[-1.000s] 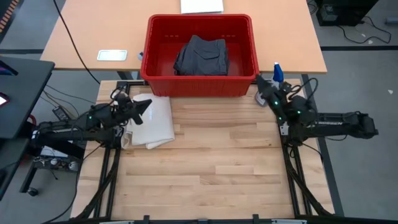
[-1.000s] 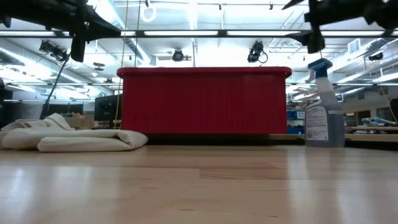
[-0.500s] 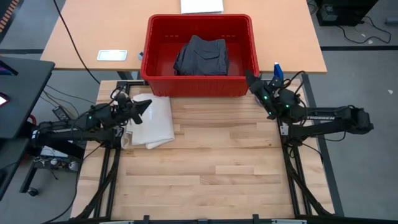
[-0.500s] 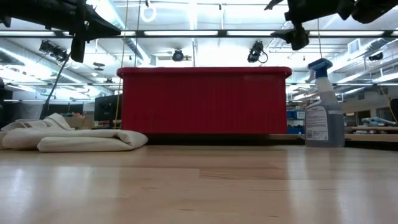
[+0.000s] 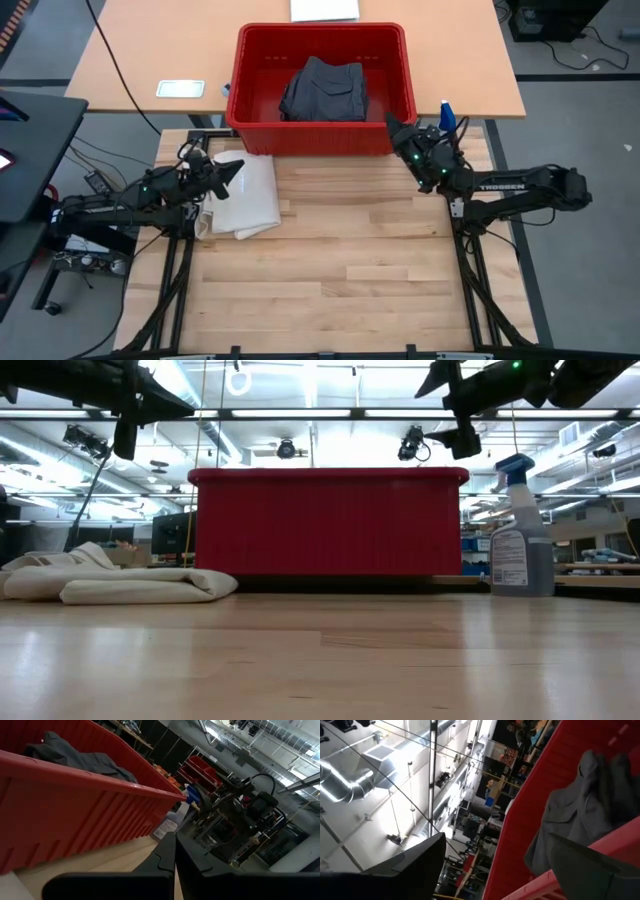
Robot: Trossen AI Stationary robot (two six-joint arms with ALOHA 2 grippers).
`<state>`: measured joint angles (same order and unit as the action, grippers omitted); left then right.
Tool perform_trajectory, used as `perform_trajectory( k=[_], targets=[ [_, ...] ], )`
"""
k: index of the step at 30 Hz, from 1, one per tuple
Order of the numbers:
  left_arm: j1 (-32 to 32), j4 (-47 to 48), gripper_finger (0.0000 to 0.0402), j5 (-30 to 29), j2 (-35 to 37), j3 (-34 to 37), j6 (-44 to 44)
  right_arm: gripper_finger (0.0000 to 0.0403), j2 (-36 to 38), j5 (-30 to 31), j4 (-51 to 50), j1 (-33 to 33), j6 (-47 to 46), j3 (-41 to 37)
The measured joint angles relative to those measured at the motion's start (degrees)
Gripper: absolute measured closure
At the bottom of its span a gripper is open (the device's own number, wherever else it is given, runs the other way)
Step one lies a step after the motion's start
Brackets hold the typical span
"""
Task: Sort clothes
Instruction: Remove the gray pants from the red bin
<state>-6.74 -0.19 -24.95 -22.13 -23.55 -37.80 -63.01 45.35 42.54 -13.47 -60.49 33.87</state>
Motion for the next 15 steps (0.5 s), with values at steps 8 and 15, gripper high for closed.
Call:
perform_trajectory(
  k=[8, 15],
  targets=[
    [0.0, 0.0, 0.0388, 0.0, 0.0, 0.0, 0.0, 0.0056, -0.8, 0.2, 2.6, 0.0, 0.5, 0.0],
    [0.0, 0.0, 0.0388, 0.0, 0.0, 0.0, 0.0, 0.0056, -0.7, 0.2, 2.6, -0.2, 0.6, 0.0]
  ],
)
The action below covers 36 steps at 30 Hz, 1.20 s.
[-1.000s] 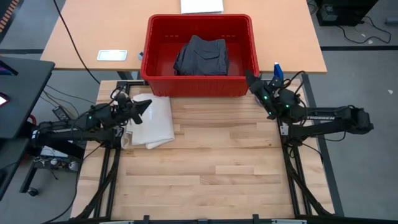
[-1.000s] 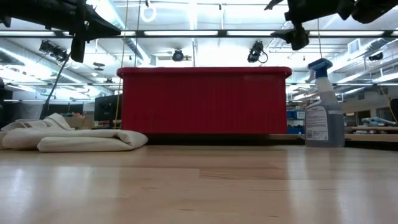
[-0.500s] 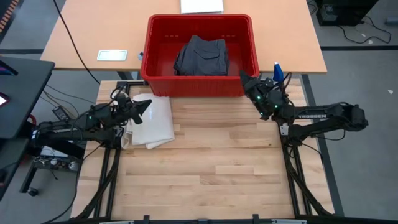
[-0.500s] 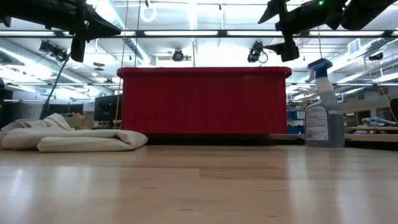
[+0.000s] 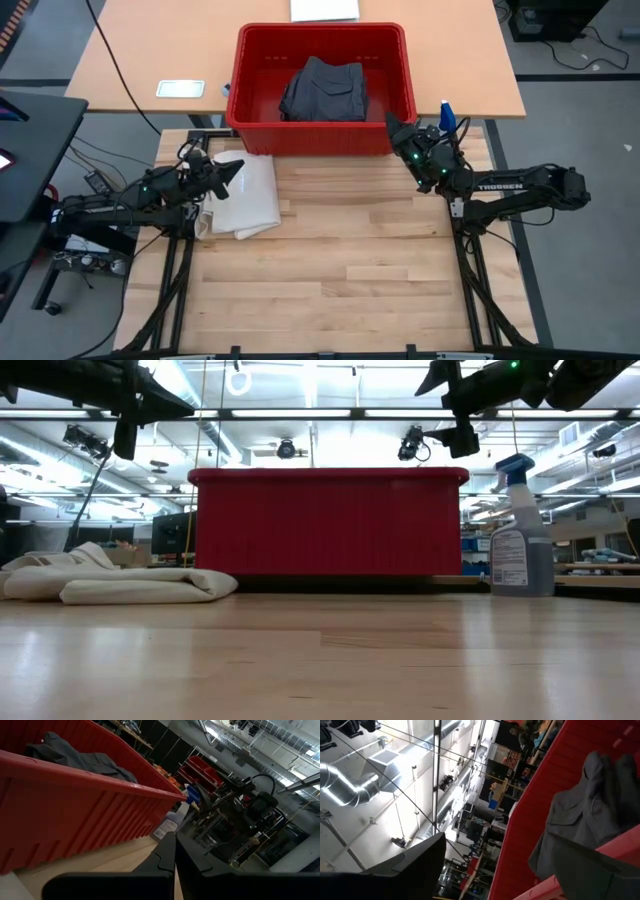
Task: Sort clothes
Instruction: Remove the gray pants from the red bin
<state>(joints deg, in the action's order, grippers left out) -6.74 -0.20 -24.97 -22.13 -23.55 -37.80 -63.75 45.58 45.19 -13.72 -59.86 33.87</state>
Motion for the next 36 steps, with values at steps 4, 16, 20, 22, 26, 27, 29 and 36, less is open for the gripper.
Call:
perform_trajectory(
  k=[4, 16, 20, 22, 26, 27, 29, 36],
  targets=[
    [0.0, 0.0, 0.0388, 0.0, 0.0, 0.0, 0.0, 0.0056, 0.0, 0.0, 0.0, 0.0, 0.0, 0.0],
    [0.0, 0.0, 0.0388, 0.0, 0.0, 0.0, 0.0, 0.0056, 0.0, 0.0, 0.0, 0.0, 0.0, 0.0],
    [0.0, 0.0, 0.0388, 0.0, 0.0, 0.0, 0.0, 0.0056, 0.0, 0.0, 0.0, 0.0, 0.0, 0.0],
    [0.0, 0.0, 0.0388, 0.0, 0.0, 0.0, 0.0, 0.0056, 0.0, 0.0, 0.0, 0.0, -0.1, 0.0],
    [0.0, 0.0, 0.0388, 0.0, 0.0, 0.0, 0.0, 0.0056, 0.0, 0.0, 0.0, -0.1, 0.0, 0.0],
    [0.0, 0.0, 0.0388, 0.0, 0.0, 0.0, 0.0, 0.0056, 0.0, 0.1, 0.0, -0.3, 0.3, 0.0],
    [0.0, 0.0, 0.0388, 0.0, 0.0, 0.0, 0.0, 0.0056, 0.0, 0.2, 0.0, -1.0, 1.8, 0.0],
    [0.0, 0.0, 0.0388, 0.0, 0.0, 0.0, 0.0, 0.0056, 0.0, -10.2, -0.7, -6.4, 7.8, 0.7]
  ],
)
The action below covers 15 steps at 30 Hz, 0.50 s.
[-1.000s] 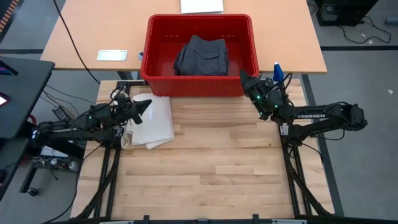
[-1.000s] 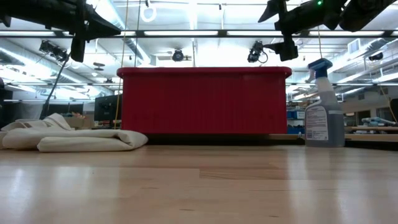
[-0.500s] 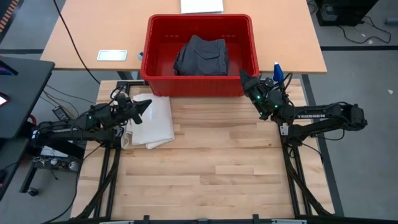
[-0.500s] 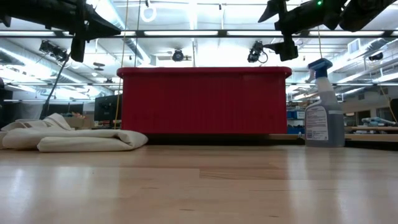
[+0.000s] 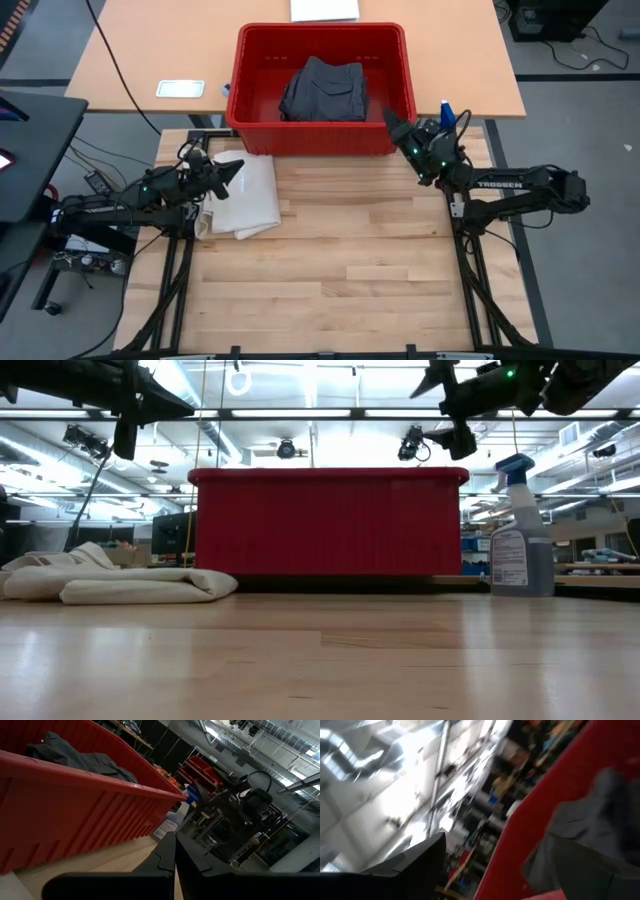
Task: Sort clothes
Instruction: Remove the gray pants from the red bin
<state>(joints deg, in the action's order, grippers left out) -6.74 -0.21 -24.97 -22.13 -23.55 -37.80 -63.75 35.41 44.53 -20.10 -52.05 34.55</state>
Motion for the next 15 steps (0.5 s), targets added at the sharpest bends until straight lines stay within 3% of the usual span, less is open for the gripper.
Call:
perform_trajectory(
  k=[8, 15],
  targets=[
    [0.0, 0.0, 0.0388, 0.0, 0.0, 0.0, 0.0, 0.0056, -0.6, -25.8, -12.7, -7.9, 6.0, 10.0],
    [0.0, 0.0, 0.0388, 0.0, 0.0, 0.0, 0.0, 0.0056, -2.4, -29.1, -23.1, -10.4, 15.2, 19.8]
  ],
)
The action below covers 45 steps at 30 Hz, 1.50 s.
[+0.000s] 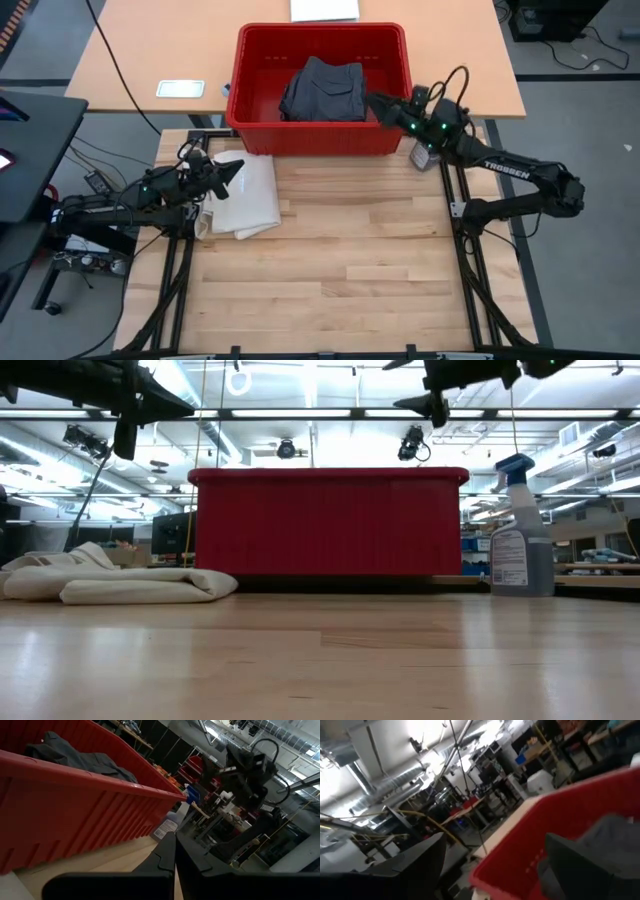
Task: Sort clothes
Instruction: Remove the gray pants from the red bin
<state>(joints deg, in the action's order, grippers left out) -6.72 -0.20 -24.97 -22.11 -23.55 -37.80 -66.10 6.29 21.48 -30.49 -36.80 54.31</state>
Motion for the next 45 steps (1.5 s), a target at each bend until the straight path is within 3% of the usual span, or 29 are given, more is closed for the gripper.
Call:
perform_trajectory(
  k=[11, 18, 26, 33, 39, 42, 45],
  targets=[
    [0.0, -0.1, 0.0388, 0.0, 0.0, 0.0, -0.1, 0.0056, -1.0, -0.7, -1.2, 0.0, 0.2, 2.0],
    [0.0, -3.9, 0.0388, -0.5, 0.0, 0.0, -8.1, 0.0056, -1.0, 4.1, -1.1, 3.0, 2.7, 2.0],
    [0.0, -3.8, 0.0388, -0.5, 0.0, 0.0, -4.3, 0.0056, -2.2, 4.4, -1.2, 0.7, 6.4, 3.0],
    [-0.1, -9.0, 0.0388, -3.0, -1.4, 0.1, -8.4, 0.0056, -12.6, -8.1, -11.9, -2.9, 14.7, 19.1],
    [-2.0, -25.5, 0.0388, -7.0, -7.4, 0.0, -5.9, 0.0056, -22.5, -14.3, -28.7, -7.3, 22.4, 35.7],
    [-3.1, -31.6, 0.0388, -6.9, -12.1, 0.0, -5.5, 0.0056, -25.7, -17.7, -34.0, -9.7, 23.6, 40.2],
    [-4.4, -31.5, 0.0388, -6.7, -16.8, -2.1, -6.5, 0.0056, -27.2, -22.8, -34.5, -12.0, 24.6, 41.6]
  ],
)
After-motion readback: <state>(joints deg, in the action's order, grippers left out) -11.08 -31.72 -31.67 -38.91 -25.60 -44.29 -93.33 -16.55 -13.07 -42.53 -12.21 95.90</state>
